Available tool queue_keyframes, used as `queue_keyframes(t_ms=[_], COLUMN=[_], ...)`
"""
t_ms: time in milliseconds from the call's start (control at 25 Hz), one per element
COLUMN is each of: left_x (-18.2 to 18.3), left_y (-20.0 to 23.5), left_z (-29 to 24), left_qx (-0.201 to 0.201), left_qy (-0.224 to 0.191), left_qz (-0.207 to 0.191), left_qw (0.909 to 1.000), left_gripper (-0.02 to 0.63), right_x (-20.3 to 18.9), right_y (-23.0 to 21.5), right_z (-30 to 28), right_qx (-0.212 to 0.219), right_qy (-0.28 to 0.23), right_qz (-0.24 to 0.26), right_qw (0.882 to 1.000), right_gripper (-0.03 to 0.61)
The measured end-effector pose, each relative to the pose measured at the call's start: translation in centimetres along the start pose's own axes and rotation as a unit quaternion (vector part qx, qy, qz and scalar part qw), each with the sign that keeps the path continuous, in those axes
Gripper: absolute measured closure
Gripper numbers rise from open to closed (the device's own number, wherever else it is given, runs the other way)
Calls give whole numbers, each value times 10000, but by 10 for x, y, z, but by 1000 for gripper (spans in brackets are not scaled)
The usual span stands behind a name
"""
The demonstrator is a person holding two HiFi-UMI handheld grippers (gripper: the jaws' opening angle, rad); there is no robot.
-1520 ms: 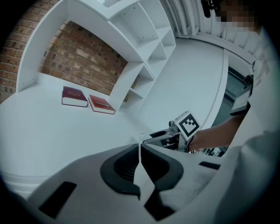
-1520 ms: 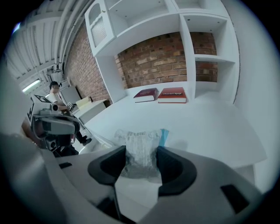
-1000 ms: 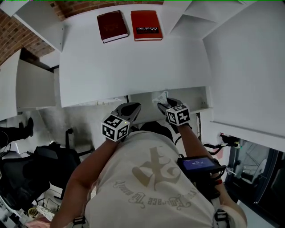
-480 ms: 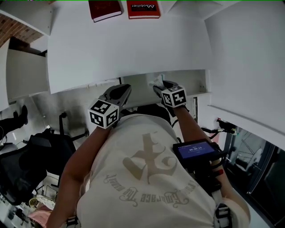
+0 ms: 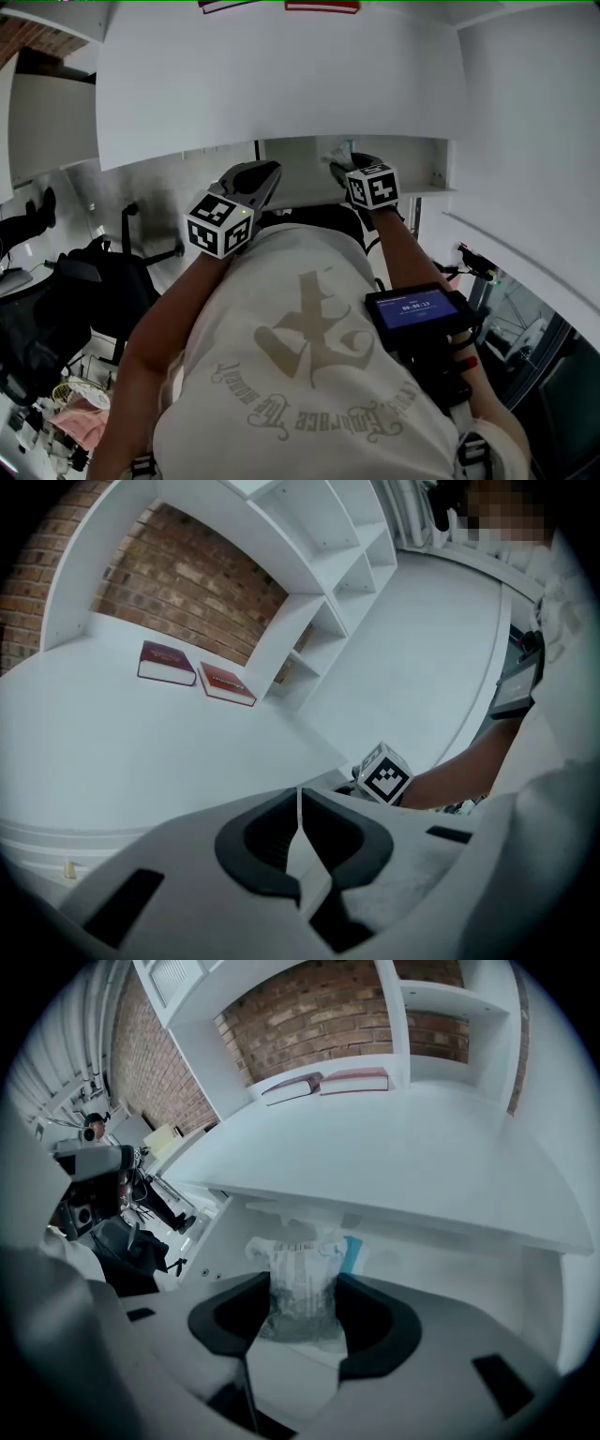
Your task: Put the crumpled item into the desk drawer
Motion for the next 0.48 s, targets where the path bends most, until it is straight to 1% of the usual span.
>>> queue_keyframes(t_ms=[320, 480], left_x=[0, -1], left_y=[-7, -15], left_z=[5, 7], left_qx=[99, 149], left_qy=[51, 86], left_qz=[52, 103], left_qw=[9999, 9998], left_gripper=[580, 581], right_x=[0, -8], right_y=[-12, -19], right_z=[-6, -5], right_qx=[-134, -217], right_qy=[235, 407], right_qz=[73, 353], right_qw=[9996, 9983], right_gripper=[342, 342])
Point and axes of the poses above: the fingertips, and each gripper's own axes: z backward along the fingers, y to its left, x out of its top, the point moved 9 cm from there along z, backward along the fingers, and after that the axes turned 4 degrees about -z, right-handed, at the moved point
